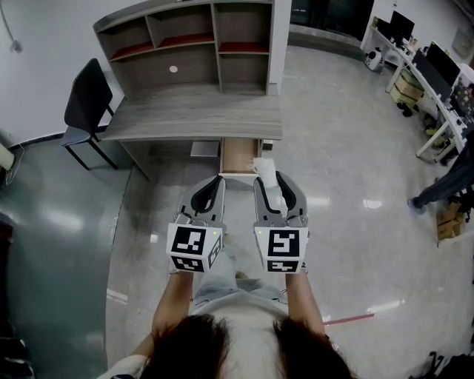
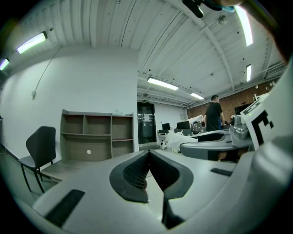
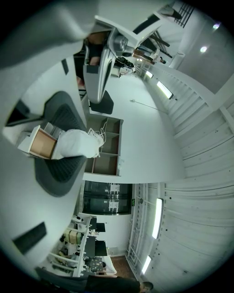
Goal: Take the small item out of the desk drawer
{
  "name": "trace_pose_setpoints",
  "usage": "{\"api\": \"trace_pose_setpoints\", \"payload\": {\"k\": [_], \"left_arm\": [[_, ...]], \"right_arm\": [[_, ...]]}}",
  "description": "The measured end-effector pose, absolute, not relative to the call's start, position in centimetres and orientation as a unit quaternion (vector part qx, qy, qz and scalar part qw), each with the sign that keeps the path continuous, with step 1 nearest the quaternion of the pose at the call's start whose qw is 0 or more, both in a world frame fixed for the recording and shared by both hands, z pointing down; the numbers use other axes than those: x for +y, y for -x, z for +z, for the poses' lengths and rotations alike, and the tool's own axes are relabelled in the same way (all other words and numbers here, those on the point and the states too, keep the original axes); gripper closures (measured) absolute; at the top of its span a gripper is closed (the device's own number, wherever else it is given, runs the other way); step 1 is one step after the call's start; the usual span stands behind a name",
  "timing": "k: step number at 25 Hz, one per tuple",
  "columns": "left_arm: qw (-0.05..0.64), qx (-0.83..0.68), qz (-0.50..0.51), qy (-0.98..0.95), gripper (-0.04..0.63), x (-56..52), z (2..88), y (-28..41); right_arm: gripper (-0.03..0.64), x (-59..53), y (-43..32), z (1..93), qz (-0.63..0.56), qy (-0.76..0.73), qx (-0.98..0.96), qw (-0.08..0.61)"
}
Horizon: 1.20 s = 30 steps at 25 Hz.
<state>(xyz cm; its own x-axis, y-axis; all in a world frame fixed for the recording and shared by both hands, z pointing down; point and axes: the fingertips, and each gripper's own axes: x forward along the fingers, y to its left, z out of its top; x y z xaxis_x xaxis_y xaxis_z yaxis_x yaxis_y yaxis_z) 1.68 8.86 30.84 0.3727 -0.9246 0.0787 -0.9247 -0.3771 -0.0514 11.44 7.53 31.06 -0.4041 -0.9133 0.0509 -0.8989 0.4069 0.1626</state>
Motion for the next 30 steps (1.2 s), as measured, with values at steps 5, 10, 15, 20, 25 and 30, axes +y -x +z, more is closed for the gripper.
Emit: {"api": "trace_pose_setpoints", "payload": {"k": [5,10,15,20,25,30], "left_arm": [[0.0,-0.56,0.048,-0.827,0.581,9.1,30.8,-1.5],[-0.001,-0.56,0.049,-0.827,0.581,9.3,30.7,-1.2],[0.0,-0.561,0.047,-0.826,0.581,9.1,30.6,-0.7],[0.001,-0.562,0.047,-0.826,0.581,9.2,30.7,-0.6],[0.002,-0.563,0.045,-0.825,0.581,9.3,30.5,-0.3],[0.0,-0.562,0.043,-0.826,0.581,9.1,30.4,-0.4]], "right_arm": [[0.442,7.7,-11.2,31.0,-0.057,-0.539,-0.838,0.064],[0.442,7.8,-11.0,30.7,-0.059,-0.539,-0.838,0.061],[0.442,7.7,-10.9,30.8,-0.057,-0.543,-0.836,0.06],[0.442,7.7,-10.7,30.8,-0.059,-0.542,-0.836,0.061],[0.442,7.8,-10.6,30.5,-0.061,-0.542,-0.836,0.06],[0.442,7.7,-10.7,30.4,-0.061,-0.544,-0.835,0.058]]}}
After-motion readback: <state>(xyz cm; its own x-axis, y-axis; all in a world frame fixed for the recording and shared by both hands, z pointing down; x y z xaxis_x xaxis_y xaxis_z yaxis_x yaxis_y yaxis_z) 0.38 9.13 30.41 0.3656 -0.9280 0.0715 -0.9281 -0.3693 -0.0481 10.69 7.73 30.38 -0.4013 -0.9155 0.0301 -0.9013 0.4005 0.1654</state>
